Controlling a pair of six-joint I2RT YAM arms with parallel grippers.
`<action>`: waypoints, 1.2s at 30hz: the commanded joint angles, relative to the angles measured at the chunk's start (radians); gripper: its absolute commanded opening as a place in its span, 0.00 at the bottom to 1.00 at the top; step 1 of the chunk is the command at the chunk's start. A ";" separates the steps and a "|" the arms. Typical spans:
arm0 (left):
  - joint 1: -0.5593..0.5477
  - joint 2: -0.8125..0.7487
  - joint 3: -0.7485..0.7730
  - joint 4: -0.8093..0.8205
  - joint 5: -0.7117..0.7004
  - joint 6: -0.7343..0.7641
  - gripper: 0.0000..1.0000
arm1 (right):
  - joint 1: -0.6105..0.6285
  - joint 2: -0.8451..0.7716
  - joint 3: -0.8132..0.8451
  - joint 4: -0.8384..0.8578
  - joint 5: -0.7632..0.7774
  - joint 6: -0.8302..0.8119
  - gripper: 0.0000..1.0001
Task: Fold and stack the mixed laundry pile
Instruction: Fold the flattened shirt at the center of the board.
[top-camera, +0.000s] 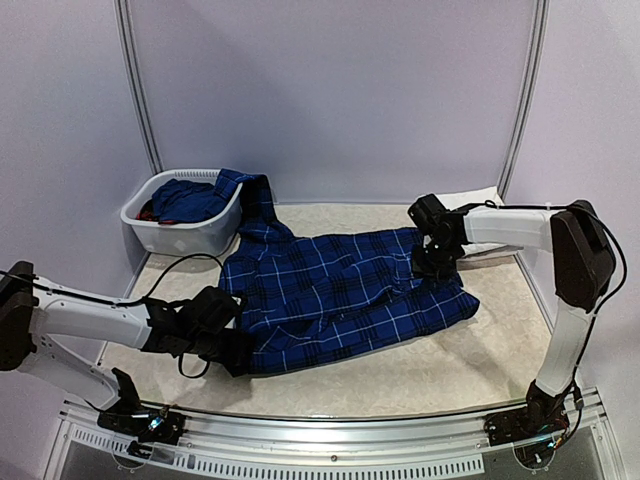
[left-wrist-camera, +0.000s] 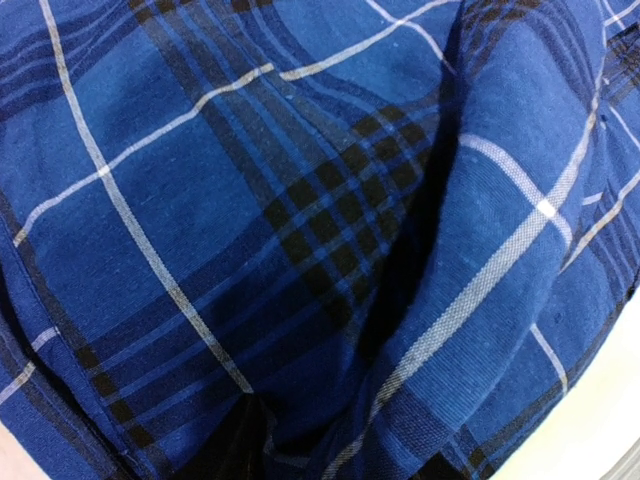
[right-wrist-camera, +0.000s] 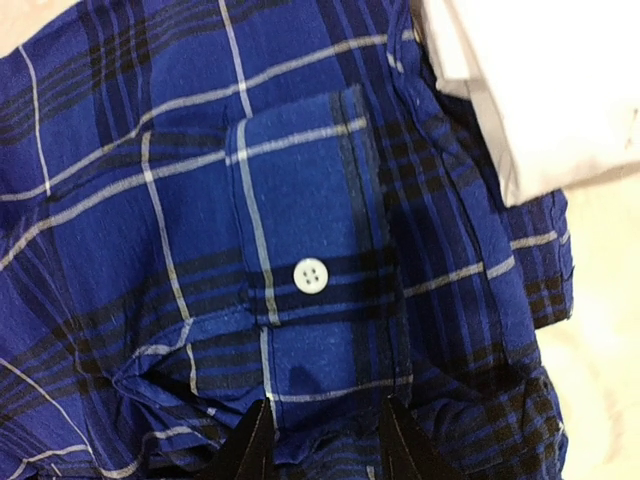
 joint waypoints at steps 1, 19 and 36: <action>0.012 0.012 -0.016 0.026 0.005 -0.009 0.40 | 0.004 0.049 0.039 -0.025 0.029 -0.009 0.34; 0.012 0.039 -0.013 0.046 0.016 -0.004 0.40 | 0.017 0.052 -0.006 -0.013 0.035 0.008 0.00; 0.012 0.028 -0.017 0.033 0.000 -0.011 0.39 | 0.017 -0.149 0.093 -0.112 0.128 -0.056 0.00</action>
